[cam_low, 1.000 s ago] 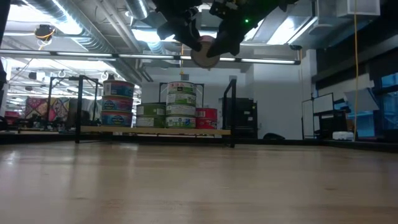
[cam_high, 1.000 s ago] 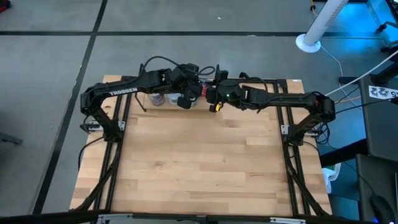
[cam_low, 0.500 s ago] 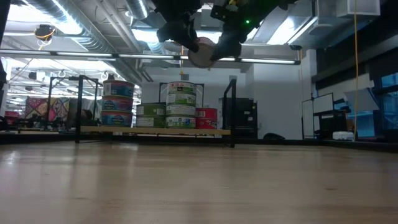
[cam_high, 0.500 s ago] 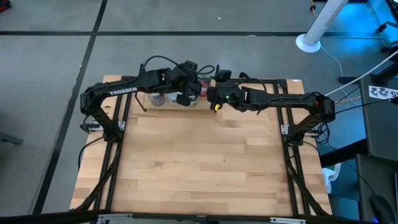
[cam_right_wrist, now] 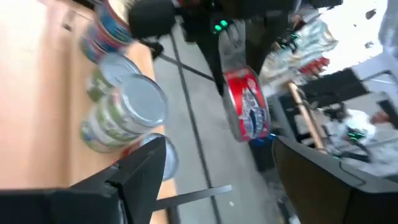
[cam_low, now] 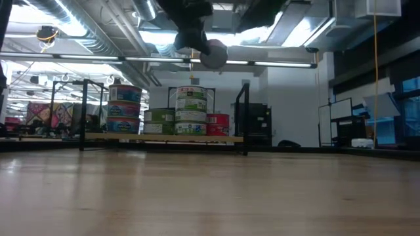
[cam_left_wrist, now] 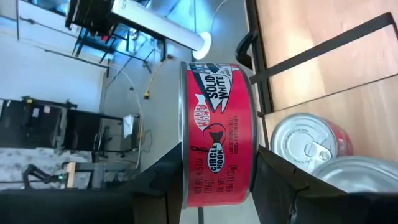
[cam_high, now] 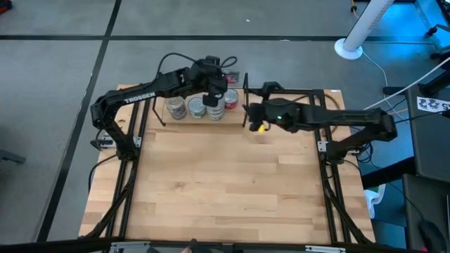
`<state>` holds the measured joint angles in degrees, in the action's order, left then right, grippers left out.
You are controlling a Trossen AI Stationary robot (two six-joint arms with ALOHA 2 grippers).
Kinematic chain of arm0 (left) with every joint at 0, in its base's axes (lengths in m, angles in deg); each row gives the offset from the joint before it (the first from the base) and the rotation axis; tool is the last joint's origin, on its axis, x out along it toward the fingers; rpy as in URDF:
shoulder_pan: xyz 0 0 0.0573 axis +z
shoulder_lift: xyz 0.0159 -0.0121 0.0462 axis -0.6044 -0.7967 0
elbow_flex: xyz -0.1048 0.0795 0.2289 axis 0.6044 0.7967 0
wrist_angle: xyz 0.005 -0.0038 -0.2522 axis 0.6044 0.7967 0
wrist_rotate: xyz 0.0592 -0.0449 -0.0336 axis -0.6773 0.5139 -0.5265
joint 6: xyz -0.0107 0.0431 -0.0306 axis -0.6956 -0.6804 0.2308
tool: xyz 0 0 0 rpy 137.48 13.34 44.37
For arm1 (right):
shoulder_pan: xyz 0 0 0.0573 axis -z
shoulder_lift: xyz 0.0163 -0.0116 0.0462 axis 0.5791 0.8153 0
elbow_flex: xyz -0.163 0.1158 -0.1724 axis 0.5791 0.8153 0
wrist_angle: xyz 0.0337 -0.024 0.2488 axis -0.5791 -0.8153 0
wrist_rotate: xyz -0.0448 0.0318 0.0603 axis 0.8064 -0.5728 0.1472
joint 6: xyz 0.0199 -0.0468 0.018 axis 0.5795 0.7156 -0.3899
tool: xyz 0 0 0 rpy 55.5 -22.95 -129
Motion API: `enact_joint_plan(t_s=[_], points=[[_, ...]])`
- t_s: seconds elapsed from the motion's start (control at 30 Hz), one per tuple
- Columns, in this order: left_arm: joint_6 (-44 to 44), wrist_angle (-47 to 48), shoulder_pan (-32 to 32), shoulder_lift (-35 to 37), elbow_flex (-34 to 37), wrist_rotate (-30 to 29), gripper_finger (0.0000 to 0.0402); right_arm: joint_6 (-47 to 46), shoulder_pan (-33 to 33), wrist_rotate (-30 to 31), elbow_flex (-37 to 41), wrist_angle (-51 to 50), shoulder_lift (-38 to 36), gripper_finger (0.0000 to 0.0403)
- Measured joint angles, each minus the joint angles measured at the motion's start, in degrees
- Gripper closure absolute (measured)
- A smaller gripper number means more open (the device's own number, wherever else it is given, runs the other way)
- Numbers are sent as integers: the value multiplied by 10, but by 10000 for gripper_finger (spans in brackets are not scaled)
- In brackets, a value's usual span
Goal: Stack canned seafood by type on shelf
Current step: Stack the red tuna can on top of the other red tuna can on the shelf
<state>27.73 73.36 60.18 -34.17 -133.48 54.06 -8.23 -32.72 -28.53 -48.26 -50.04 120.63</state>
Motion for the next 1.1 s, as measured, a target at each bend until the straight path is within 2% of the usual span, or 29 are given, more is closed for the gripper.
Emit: enact_joint_plan(t_s=[0.17,0.4,0.7,0.87,1.1], points=[[-30,-16,8,-30,0,11,261,-91,-19,-55,0,-97,-49,109],[-79,-14,7,-69,0,11,261,-209,-20,-171,0,-227,-92,110],[-123,-14,7,-78,0,9,259,-227,-17,-204,0,-263,-87,110],[-155,-15,17,-79,0,11,258,-202,27,-244,0,-255,-87,110],[-140,-13,39,-79,0,36,258,-185,158,-387,24,-232,-88,110]])
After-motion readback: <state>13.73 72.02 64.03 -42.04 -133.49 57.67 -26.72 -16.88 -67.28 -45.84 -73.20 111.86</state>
